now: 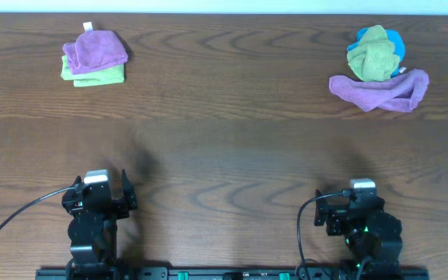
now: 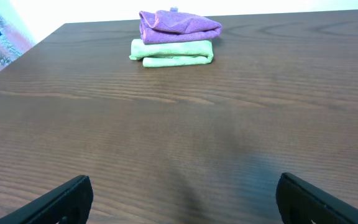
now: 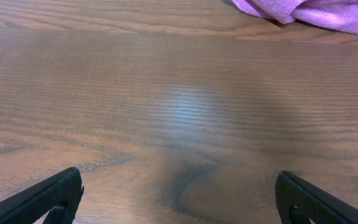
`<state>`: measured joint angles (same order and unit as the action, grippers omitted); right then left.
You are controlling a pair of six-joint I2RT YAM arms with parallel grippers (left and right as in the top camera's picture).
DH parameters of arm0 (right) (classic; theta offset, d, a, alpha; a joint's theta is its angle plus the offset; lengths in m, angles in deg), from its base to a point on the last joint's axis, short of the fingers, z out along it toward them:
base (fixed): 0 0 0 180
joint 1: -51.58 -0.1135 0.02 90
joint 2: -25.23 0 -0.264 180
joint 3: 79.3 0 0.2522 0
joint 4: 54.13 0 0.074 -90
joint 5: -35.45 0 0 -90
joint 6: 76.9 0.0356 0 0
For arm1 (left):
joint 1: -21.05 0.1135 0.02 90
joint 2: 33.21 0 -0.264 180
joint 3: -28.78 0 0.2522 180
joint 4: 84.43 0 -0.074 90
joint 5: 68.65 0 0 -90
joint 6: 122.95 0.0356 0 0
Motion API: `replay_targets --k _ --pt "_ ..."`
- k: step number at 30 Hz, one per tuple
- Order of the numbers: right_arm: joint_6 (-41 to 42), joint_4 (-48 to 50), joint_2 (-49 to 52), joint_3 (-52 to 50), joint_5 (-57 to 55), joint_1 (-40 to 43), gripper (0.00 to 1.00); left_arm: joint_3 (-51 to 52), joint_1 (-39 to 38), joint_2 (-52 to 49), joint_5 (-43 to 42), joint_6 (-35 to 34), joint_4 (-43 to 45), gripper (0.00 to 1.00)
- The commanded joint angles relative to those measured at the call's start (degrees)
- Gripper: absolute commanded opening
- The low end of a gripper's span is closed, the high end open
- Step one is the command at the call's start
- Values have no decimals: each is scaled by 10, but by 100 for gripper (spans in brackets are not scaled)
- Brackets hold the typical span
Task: Fold the cloth
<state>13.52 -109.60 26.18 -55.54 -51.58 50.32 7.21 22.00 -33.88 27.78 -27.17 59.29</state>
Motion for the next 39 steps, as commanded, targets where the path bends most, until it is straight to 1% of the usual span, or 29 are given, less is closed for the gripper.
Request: replay_targets --k 1,9,13,15,17,19,25,33,39 --pt "8 -1 -7 -8 -4 -6 99 11 -2 5 10 -7 -6 95" --pt "9 0 -2 -7 -21 -4 99 11 -2 5 10 -7 -6 95" --pt "63 4 60 34 -21 13 99 11 -2 5 10 -7 -6 95" --pt "83 4 122 82 -21 30 99 11 -2 5 10 -7 -6 95" --pt "85 3 190 136 -19 46 99 11 -2 5 10 -7 -6 95" --pt "85 1 275 209 -16 65 99 11 -2 5 10 -7 -6 95" --pt "85 -16 487 412 -10 97 99 11 -2 5 10 -7 -6 95" --pt "85 -77 737 646 -10 121 99 11 -2 5 10 -7 -6 95" --pt "83 -94 882 773 -10 143 99 11 -2 5 10 -7 -6 95"
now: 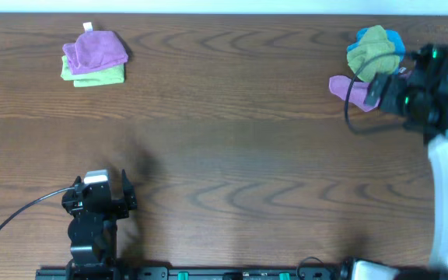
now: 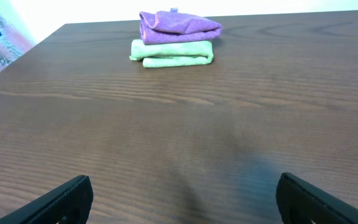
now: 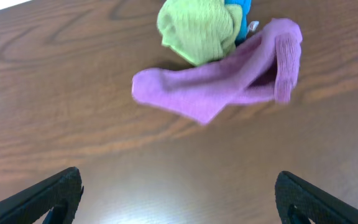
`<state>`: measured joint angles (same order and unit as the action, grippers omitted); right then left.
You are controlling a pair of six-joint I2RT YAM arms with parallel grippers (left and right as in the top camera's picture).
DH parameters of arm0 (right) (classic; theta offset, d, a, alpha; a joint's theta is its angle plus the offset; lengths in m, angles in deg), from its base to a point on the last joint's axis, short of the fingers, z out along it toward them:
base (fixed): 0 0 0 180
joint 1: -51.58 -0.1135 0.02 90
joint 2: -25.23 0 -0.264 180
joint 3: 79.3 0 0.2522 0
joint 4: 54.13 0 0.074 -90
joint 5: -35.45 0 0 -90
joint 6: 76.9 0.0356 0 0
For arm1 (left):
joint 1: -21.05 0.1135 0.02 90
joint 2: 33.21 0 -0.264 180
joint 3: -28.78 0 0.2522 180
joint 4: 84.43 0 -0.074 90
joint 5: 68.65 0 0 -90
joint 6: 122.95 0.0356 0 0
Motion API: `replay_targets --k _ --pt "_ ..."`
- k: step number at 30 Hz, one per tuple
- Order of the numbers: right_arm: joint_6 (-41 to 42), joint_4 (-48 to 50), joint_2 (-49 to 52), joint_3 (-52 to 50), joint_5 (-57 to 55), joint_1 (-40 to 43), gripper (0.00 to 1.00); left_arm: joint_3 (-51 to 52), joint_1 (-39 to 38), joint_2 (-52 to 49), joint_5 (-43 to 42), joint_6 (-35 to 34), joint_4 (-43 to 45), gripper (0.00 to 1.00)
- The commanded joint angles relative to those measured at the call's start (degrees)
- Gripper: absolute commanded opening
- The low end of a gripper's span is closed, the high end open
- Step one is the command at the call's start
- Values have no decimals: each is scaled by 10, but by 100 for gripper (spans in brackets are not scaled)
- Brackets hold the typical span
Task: Fold the cloth
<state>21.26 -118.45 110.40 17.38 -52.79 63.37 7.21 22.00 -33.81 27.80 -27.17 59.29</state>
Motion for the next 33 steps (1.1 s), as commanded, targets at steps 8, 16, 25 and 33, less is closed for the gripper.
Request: replay_targets --k 8,16,25,33 --pt "0 11 128 111 2 21 99 11 -2 4 10 -7 -6 95" --pt "4 31 130 111 -19 18 99 11 -2 4 10 -7 -6 95" --pt "43 156 195 116 -35 44 99 11 -2 4 10 -7 -6 95" --pt "51 178 331 199 -12 53 99 11 -2 4 10 -7 -6 95"
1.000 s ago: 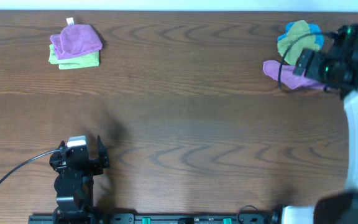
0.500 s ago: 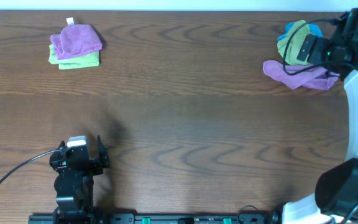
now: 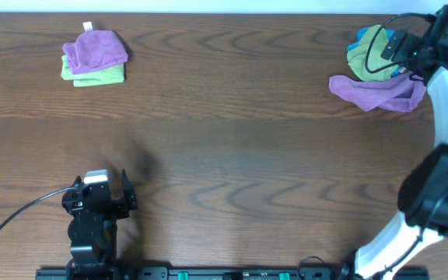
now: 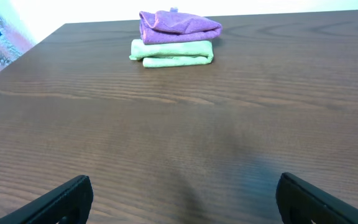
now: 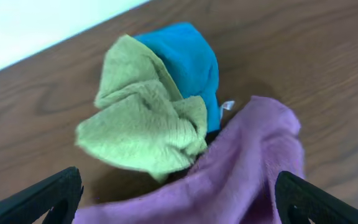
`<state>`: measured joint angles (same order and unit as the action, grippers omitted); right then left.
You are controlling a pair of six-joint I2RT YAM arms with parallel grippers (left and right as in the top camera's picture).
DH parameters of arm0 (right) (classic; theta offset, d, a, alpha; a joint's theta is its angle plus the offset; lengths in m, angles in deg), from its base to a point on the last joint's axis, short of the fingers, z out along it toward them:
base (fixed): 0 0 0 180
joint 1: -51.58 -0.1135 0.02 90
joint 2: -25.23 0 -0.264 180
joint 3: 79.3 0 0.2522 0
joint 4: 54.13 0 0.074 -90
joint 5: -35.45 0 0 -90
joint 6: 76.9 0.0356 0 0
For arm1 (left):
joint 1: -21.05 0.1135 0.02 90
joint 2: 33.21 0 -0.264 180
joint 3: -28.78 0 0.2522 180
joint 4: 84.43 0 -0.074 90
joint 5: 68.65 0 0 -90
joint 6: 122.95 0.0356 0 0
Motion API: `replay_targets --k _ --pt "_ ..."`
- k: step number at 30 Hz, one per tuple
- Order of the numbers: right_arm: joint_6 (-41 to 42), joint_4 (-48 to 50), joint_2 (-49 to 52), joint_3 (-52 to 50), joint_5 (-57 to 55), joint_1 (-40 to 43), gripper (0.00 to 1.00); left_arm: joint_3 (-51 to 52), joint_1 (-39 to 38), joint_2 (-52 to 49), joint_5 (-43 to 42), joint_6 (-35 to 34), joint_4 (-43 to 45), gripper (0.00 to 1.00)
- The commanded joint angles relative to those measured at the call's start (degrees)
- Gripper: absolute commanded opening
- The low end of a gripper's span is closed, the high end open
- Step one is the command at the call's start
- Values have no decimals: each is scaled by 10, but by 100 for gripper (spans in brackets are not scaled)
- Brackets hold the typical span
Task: Fold the cloth
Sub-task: 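Reach the right gripper to the right pile and grasp the green towel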
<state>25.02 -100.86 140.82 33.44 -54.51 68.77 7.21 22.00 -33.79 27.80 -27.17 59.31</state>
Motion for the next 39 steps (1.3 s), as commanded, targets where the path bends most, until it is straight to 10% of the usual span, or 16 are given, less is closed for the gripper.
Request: replay_targets --k 1,22,32,39 --pt "14 2 43 50 9 -2 99 11 -2 4 10 -7 -6 95" --pt "22 35 164 79 94 -11 98 11 -2 4 10 -7 -6 95" --pt "22 24 155 80 107 -11 1 11 -2 4 10 -7 -6 95" --pt "-7 -33 79 80 122 -19 1 11 -2 4 10 -7 -6 95"
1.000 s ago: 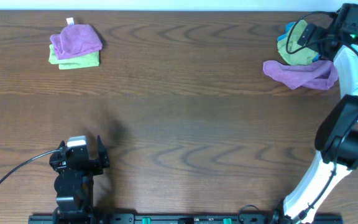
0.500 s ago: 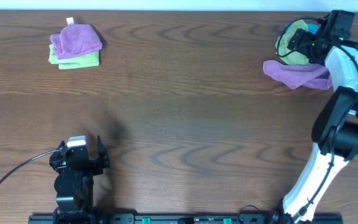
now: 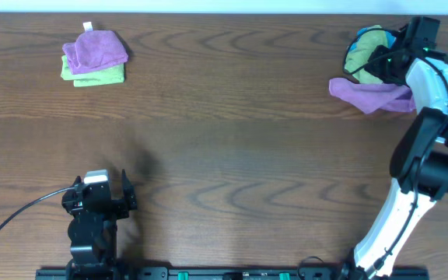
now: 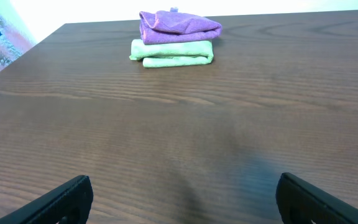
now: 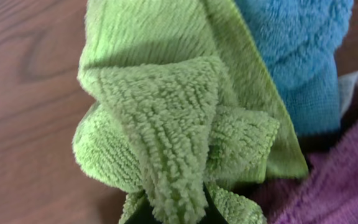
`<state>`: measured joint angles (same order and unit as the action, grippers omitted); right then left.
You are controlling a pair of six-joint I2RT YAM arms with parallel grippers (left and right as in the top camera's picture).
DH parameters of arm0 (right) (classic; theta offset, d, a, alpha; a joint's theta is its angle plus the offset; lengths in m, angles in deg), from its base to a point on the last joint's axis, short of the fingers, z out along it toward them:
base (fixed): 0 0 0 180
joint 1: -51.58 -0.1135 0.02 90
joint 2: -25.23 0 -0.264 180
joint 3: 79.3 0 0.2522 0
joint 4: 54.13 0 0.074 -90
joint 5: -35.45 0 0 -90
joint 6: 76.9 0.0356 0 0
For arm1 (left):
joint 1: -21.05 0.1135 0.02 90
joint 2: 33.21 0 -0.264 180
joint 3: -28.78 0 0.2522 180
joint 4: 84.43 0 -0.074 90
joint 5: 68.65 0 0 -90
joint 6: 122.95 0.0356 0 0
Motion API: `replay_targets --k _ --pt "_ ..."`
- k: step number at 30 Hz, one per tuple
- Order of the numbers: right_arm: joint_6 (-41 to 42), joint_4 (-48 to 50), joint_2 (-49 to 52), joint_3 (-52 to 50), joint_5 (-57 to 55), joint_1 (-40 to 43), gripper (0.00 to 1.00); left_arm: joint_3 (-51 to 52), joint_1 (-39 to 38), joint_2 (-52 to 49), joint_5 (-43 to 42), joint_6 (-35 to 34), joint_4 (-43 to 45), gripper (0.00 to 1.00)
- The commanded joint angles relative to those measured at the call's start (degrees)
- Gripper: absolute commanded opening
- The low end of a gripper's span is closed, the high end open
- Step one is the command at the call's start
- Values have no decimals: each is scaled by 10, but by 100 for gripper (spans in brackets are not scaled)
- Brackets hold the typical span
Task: Fold the cloth
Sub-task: 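Reach the right gripper to the right pile and grasp the green towel, then lift the green towel with the right gripper and carry it toward center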
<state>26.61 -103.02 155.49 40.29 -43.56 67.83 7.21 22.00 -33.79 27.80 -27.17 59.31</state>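
A crumpled green cloth (image 5: pixel 166 124) lies in a pile at the table's far right, also seen from overhead (image 3: pixel 362 48). It rests against a blue cloth (image 5: pixel 291 50) and a loose purple cloth (image 3: pixel 368 95). My right gripper (image 5: pixel 169 214) is down in this pile, shut on a raised fold of the green cloth. Only dark slivers of its fingers show beside the fold. My left gripper (image 4: pixel 182 199) is open over bare wood near the front left, nothing between its fingers.
A folded stack, purple cloth on light green cloth (image 3: pixel 93 58), sits at the far left and shows ahead in the left wrist view (image 4: pixel 176 38). The brown wooden table (image 3: pixel 224 155) ends just behind both piles. The right arm stretches along the right side.
My right gripper was open a little above the pile. Now it is down on the green cloth and shut on one of its folds. The left arm has not moved.
Both grippers were open, parked at the table's front edge. Then the right arm was stretched out with its gripper open over the purple cloth, then over the green and blue cloths. Now it is shut on the green cloth. The left never moved.
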Motion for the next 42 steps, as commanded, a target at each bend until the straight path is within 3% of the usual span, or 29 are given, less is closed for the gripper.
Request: replay_targets --k 1,15,30,36,42 --pt "-32 -25 -85 11 13 -13 1 11 -2 4 10 -7 -6 95" --pt "-102 -316 -319 11 10 -135 1 11 -2 4 10 -7 -6 95" --pt "-89 -471 -349 10 12 -361 2 11 -2 4 10 -7 -6 95" --pt "-82 -460 -363 -45 12 -396 2 11 -2 4 10 -7 -6 95" --pt "-76 -355 -449 -235 15 -396 2 11 -2 4 10 -7 -6 95"
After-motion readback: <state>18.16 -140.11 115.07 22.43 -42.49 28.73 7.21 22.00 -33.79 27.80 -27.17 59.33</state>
